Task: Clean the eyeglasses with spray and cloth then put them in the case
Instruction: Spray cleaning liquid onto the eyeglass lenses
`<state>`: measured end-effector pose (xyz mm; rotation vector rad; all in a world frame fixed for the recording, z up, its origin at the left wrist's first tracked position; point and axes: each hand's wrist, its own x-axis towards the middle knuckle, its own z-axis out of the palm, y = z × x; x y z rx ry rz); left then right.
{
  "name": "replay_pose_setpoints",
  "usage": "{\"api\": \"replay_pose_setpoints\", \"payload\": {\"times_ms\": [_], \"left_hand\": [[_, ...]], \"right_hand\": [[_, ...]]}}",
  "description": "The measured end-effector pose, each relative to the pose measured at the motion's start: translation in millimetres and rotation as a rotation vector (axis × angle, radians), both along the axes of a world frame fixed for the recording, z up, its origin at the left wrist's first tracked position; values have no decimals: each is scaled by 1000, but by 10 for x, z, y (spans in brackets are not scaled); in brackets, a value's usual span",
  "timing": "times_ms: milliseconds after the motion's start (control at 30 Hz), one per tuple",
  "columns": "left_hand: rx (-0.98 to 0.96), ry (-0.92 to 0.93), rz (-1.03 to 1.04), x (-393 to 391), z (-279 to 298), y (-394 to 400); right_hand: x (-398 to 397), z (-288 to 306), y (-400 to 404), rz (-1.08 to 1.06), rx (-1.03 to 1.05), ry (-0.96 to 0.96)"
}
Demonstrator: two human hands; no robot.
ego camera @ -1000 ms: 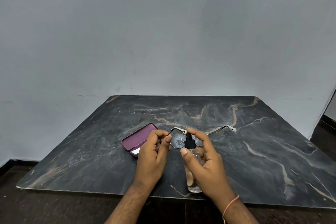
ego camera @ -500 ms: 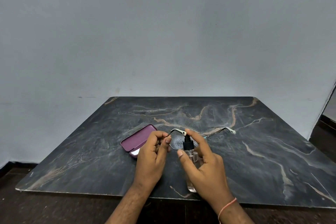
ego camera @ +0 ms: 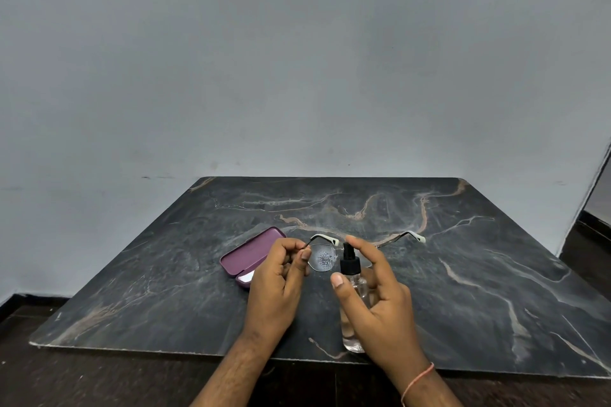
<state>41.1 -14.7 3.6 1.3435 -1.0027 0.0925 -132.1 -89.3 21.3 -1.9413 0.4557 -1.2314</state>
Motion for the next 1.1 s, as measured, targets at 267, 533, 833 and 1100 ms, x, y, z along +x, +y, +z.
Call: {"api": "replay_pose_setpoints", "payload": {"times_ms": [267, 533, 833, 1100], "left_hand": [[-22, 2, 67, 42, -50, -24], [-10, 8, 51, 93, -110, -56], [-4, -33, 62, 74, -75, -23], [-4, -62, 61, 63, -75, -16]], "right_hand": [[-510, 3, -89, -123, 25, 14], [-957, 73, -1081, -566, -74, 244], [-1056, 11, -1189, -622, 3, 293], [-1007, 207, -758, -530, -393, 77]]}}
